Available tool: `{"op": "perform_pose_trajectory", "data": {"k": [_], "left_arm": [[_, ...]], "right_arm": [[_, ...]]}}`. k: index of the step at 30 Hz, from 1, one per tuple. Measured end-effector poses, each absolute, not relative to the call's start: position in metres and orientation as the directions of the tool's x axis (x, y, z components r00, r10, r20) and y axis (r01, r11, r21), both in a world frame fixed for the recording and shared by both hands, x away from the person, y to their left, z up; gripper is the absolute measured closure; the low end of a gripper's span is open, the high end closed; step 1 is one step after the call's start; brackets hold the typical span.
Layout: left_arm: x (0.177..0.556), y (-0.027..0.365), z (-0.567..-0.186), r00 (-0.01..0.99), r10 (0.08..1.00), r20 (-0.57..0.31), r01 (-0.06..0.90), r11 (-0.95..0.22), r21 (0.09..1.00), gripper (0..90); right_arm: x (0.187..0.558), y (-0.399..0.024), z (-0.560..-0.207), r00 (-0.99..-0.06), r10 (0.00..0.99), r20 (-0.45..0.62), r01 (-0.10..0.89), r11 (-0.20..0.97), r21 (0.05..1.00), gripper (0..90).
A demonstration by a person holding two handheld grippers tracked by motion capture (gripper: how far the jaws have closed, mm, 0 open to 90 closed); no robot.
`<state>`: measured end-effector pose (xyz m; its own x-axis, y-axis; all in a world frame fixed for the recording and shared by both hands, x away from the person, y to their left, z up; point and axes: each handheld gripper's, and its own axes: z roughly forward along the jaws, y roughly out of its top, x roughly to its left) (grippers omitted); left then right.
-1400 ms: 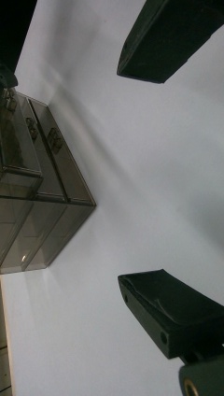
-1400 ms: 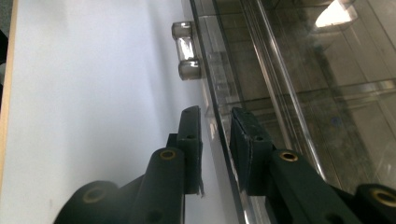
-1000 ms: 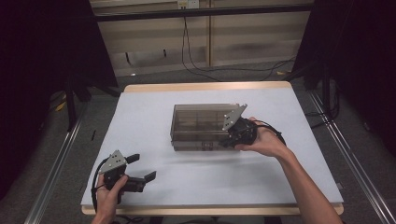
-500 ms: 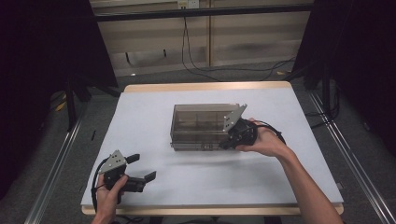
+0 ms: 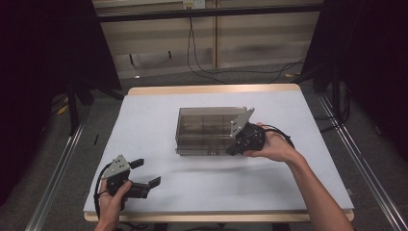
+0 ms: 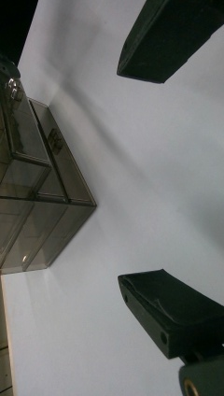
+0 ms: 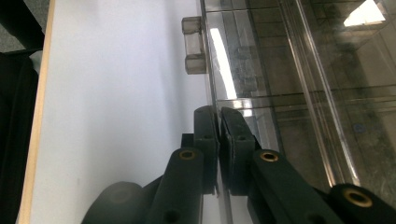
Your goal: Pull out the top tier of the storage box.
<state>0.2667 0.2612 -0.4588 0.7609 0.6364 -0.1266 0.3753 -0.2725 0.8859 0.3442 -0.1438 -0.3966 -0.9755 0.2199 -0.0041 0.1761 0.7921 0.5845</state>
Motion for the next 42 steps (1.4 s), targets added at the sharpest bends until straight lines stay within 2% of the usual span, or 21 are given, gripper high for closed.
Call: {"op": "perform_pose_trajectory", "data": {"k": [42], "left_arm": [[0.2662, 0.2617, -0.4585, 0.758, 0.639, -0.127, 0.375, -0.269, 0.887, 2.6]], "right_arm": [[0.3362, -0.1429, -0.3953, -0.985, 0.171, 0.033, 0.159, 0.809, 0.566, 88.1]]}}
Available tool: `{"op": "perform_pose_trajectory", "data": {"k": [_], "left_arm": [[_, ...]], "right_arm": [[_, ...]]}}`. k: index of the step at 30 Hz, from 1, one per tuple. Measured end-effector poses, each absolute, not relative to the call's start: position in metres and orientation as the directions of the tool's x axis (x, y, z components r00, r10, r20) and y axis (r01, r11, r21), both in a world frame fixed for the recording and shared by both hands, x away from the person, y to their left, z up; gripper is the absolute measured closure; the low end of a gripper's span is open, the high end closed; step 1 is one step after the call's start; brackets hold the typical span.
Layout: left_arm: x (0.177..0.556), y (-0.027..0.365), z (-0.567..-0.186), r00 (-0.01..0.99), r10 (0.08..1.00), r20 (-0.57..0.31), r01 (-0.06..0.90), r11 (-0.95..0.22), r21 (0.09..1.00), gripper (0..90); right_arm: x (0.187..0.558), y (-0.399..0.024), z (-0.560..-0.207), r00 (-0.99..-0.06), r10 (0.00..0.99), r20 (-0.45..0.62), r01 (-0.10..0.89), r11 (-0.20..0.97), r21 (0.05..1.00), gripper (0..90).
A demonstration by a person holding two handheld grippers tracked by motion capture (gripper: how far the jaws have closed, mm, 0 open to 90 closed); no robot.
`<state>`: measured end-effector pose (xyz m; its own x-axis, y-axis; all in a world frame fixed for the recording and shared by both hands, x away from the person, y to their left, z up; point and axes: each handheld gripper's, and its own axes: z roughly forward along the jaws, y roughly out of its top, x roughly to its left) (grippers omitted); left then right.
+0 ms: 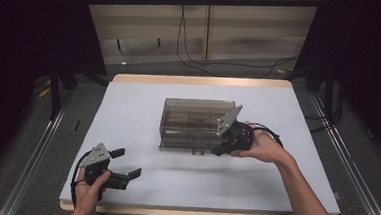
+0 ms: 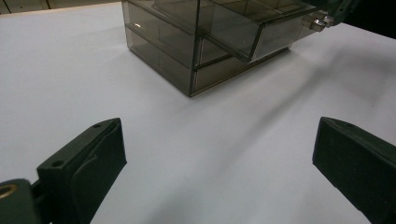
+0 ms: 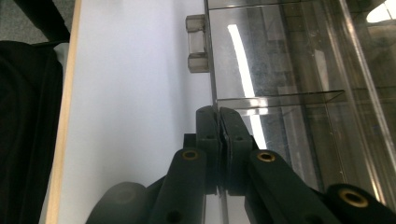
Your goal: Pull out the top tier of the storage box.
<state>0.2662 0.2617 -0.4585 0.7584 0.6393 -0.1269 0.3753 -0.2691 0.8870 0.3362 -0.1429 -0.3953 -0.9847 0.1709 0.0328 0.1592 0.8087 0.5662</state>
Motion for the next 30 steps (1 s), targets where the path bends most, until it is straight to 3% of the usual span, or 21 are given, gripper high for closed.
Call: {"op": "perform_pose_trajectory", "data": {"k": [30], "left_arm": [[0.2660, 0.2619, -0.4585, 0.758, 0.639, -0.128, 0.375, -0.267, 0.888, 2.6]], "right_arm": [[0.3295, -0.1417, -0.3952, -0.984, 0.167, 0.067, 0.176, 0.814, 0.554, 87.2]]}}
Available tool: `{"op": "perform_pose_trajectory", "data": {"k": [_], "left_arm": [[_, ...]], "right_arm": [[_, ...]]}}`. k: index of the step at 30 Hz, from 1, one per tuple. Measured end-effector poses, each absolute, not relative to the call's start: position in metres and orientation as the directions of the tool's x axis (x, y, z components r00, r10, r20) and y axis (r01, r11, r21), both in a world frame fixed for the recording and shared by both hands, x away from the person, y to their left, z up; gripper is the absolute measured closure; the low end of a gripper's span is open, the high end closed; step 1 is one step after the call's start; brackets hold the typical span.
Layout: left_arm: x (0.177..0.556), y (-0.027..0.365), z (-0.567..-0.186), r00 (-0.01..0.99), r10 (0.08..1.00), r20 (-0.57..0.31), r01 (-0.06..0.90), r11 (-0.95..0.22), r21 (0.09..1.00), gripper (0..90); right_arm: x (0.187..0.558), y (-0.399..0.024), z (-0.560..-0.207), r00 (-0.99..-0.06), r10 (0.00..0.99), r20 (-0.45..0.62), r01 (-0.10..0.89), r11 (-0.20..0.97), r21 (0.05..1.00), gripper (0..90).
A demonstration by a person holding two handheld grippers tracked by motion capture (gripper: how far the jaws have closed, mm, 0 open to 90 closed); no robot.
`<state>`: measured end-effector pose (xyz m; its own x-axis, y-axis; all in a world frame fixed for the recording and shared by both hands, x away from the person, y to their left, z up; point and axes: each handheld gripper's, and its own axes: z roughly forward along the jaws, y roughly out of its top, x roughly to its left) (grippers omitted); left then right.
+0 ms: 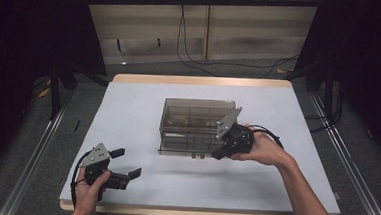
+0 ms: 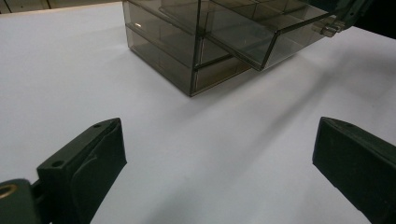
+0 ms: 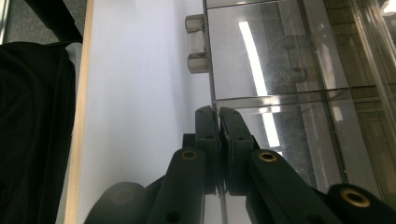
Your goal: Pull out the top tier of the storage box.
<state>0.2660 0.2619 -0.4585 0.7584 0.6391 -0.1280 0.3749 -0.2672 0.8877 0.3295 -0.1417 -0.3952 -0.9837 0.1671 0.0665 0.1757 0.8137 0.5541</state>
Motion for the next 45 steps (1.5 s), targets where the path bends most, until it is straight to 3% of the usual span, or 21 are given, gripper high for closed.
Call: {"op": "perform_pose_trajectory", "data": {"k": [33, 39, 45], "left_arm": [[0.266, 0.262, -0.459, 0.762, 0.632, -0.139, 0.375, -0.256, 0.891, 2.5], [0.266, 0.263, -0.458, 0.762, 0.633, -0.136, 0.373, -0.258, 0.891, 2.6], [0.266, 0.262, -0.458, 0.760, 0.637, -0.127, 0.371, -0.265, 0.890, 2.6]], "right_arm": [[0.322, -0.139, -0.396, -0.984, 0.153, 0.095, 0.180, 0.821, 0.541, 85.5], [0.320, -0.144, -0.391, -0.979, 0.179, 0.100, 0.203, 0.791, 0.577, 69.2], [0.307, -0.165, -0.378, -0.953, 0.300, 0.031, 0.239, 0.687, 0.686, 52.5]]}}
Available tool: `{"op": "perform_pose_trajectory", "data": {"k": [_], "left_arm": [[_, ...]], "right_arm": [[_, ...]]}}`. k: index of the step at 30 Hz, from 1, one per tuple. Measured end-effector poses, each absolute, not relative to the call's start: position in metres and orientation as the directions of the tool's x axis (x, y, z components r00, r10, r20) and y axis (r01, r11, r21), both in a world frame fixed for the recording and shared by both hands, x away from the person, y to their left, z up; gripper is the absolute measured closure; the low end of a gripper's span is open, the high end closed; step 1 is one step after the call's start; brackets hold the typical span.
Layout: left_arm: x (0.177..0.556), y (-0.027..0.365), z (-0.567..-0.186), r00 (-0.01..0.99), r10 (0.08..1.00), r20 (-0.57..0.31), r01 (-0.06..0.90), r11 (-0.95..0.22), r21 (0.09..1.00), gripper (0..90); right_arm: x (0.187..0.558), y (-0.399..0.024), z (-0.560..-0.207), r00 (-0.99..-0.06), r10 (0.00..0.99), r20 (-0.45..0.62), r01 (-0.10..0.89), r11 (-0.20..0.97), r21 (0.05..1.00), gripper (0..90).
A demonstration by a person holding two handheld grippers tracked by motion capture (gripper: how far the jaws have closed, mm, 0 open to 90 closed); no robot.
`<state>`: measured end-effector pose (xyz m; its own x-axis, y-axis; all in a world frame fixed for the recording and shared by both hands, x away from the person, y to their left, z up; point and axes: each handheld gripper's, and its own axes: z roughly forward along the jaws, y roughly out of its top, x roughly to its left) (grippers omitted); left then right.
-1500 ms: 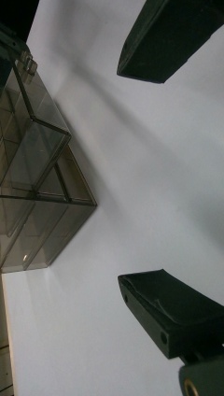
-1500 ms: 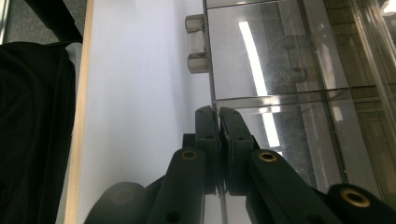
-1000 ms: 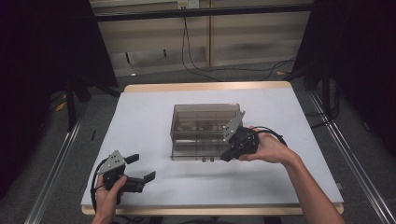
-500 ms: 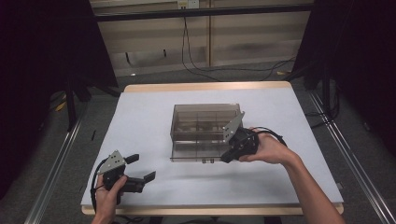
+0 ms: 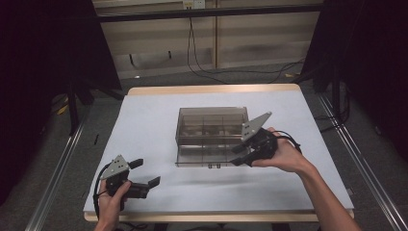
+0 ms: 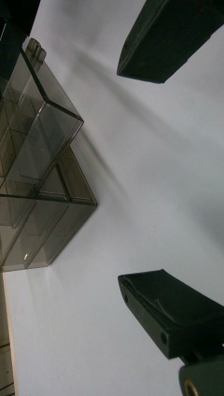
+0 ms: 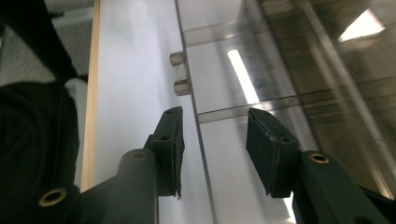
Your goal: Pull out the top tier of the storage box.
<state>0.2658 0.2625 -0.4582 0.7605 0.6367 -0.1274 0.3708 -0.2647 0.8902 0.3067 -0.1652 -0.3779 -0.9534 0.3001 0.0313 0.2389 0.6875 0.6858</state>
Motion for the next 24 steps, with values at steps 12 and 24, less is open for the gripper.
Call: {"op": "perform_pose_trajectory", "data": {"k": [12, 24], "left_arm": [[0.266, 0.262, -0.458, 0.754, 0.645, -0.122, 0.372, -0.267, 0.889, 2.5], [0.266, 0.261, -0.457, 0.757, 0.640, -0.131, 0.374, -0.260, 0.890, 2.5]], "right_arm": [[0.270, -0.216, -0.402, -0.813, 0.579, 0.065, 0.360, 0.412, 0.837, 37.7], [0.241, -0.234, -0.428, -0.679, 0.732, 0.047, 0.381, 0.298, 0.875, 33.3]]}}
